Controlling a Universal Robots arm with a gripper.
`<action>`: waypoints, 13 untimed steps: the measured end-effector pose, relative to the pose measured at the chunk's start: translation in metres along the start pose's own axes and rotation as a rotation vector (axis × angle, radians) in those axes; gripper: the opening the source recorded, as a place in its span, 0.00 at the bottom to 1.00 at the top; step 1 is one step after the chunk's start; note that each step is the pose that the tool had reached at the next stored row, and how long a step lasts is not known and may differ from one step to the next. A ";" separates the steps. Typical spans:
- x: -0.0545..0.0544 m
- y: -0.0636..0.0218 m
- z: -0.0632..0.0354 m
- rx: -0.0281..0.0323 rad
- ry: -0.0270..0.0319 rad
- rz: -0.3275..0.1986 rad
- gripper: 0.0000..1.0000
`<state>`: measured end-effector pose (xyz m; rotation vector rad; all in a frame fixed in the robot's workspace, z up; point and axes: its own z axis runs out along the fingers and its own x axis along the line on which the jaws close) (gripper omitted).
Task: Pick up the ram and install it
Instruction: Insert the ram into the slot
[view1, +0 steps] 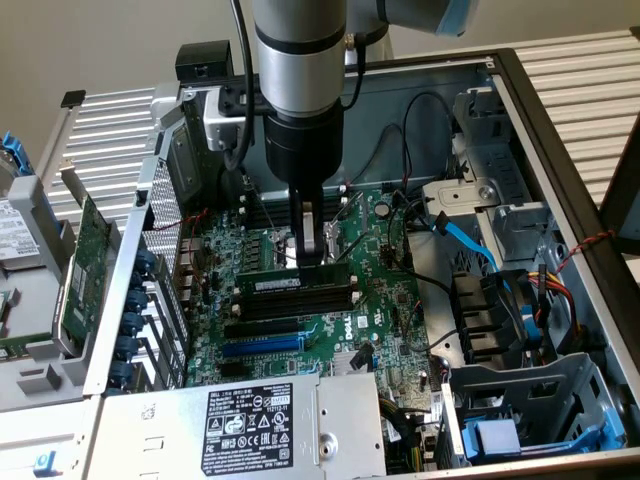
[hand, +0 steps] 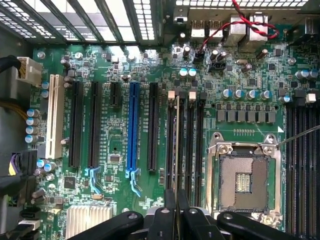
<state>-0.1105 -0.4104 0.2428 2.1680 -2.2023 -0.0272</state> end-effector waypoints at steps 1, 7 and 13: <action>0.000 0.0000 0.0002 0.0000 0.0000 0.000 0.13; 0.001 0.0000 0.0011 0.0000 0.0000 0.000 0.13; 0.001 -0.0001 0.0022 -0.0001 0.0002 0.000 0.13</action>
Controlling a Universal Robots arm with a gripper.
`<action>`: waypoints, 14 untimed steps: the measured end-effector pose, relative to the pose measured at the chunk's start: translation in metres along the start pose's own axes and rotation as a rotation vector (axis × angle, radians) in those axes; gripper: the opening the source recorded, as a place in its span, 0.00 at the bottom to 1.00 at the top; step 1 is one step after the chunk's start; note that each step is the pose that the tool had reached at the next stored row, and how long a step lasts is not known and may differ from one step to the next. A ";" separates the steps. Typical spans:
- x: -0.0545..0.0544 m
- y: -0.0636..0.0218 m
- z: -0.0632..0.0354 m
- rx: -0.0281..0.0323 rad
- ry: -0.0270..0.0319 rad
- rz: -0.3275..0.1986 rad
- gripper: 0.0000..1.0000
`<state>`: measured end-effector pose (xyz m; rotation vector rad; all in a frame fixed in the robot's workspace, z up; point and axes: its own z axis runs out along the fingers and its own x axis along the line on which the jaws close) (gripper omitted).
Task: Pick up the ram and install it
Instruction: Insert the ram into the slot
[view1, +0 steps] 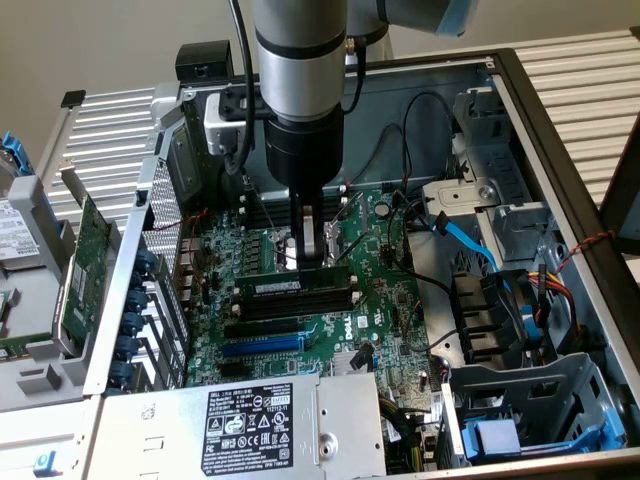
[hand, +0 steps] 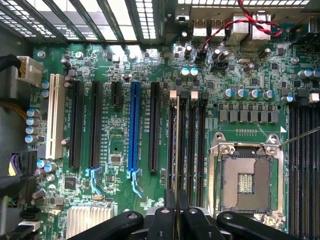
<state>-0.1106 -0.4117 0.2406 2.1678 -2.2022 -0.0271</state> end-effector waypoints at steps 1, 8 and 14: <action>0.000 0.0000 0.0004 0.0001 -0.0001 0.000 0.13; 0.000 -0.0002 0.0030 0.0000 0.0001 0.000 0.13; 0.000 -0.0002 0.0041 0.0003 0.0000 0.000 0.13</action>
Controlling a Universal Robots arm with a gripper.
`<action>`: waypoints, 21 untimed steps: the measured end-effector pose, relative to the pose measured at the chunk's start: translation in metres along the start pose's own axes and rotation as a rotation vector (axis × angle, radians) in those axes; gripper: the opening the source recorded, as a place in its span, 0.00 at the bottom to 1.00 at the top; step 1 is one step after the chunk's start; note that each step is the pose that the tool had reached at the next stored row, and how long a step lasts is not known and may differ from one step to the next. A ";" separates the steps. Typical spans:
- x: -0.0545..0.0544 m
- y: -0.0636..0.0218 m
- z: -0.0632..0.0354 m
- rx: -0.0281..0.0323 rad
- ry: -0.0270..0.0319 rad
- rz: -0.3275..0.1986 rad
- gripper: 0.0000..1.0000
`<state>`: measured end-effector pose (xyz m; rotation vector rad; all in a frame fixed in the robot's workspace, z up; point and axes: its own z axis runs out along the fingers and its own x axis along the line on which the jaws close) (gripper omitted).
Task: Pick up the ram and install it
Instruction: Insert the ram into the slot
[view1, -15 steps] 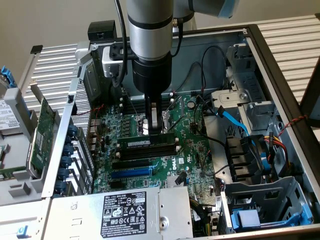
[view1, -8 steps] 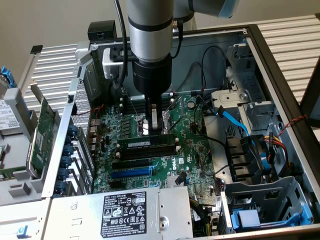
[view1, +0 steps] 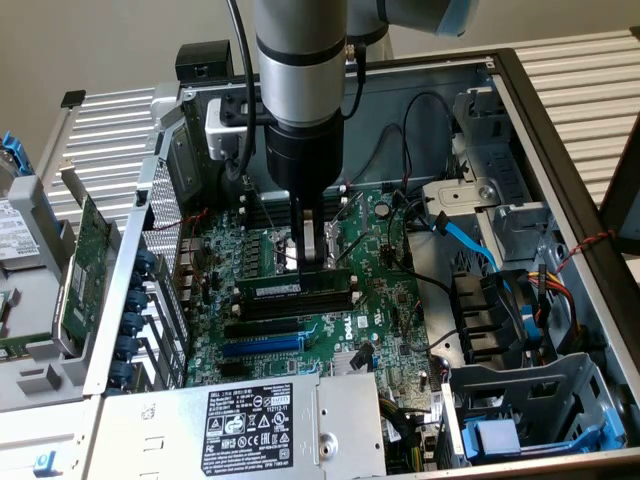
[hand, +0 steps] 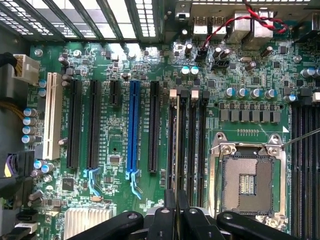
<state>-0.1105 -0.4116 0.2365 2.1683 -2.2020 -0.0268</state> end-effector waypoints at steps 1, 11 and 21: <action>0.000 0.0000 0.0001 0.0001 0.0000 0.000 0.13; 0.001 -0.0001 0.0005 0.0004 0.0000 0.000 0.13; 0.001 -0.0004 0.0019 0.0004 0.0000 0.000 0.13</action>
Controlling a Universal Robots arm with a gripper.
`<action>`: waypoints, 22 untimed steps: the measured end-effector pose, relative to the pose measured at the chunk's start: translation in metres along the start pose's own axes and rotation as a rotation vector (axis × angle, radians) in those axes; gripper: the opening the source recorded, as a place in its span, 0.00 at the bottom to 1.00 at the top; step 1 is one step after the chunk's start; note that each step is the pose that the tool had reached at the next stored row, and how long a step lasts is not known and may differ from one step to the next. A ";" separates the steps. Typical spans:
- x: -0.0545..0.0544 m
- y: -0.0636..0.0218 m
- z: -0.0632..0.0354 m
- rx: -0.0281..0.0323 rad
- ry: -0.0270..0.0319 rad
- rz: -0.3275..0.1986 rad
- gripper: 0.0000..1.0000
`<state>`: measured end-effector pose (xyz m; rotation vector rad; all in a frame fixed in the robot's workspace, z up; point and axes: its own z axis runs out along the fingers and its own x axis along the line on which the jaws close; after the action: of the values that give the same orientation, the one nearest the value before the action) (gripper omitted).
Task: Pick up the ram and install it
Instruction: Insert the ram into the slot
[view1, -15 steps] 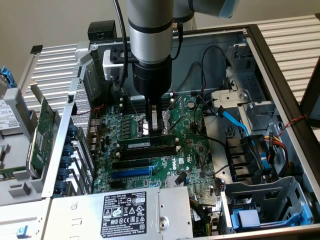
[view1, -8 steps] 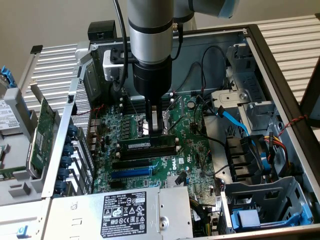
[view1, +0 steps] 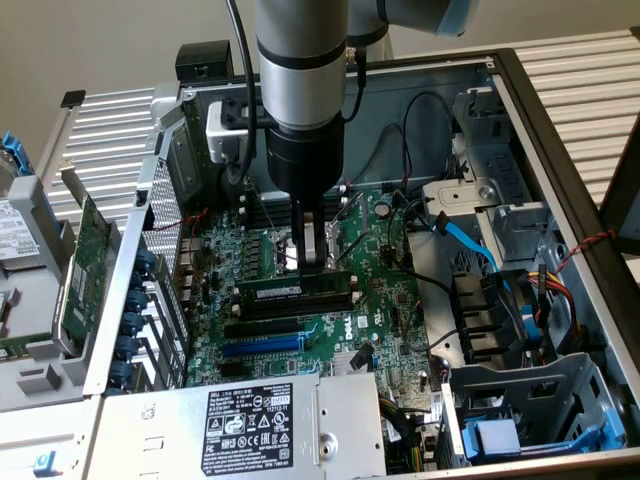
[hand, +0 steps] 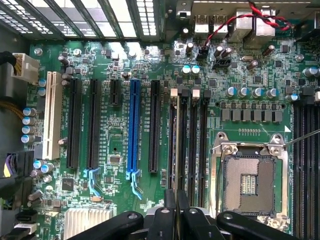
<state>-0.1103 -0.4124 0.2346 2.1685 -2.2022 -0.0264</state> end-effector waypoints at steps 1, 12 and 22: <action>0.000 0.0000 0.0004 0.0001 -0.0002 0.000 0.13; 0.000 0.0004 0.0031 0.0011 -0.0001 0.000 0.13; 0.000 0.0004 0.0040 0.0015 0.0001 0.000 0.13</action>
<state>-0.1108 -0.4129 0.2307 2.1691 -2.2031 -0.0246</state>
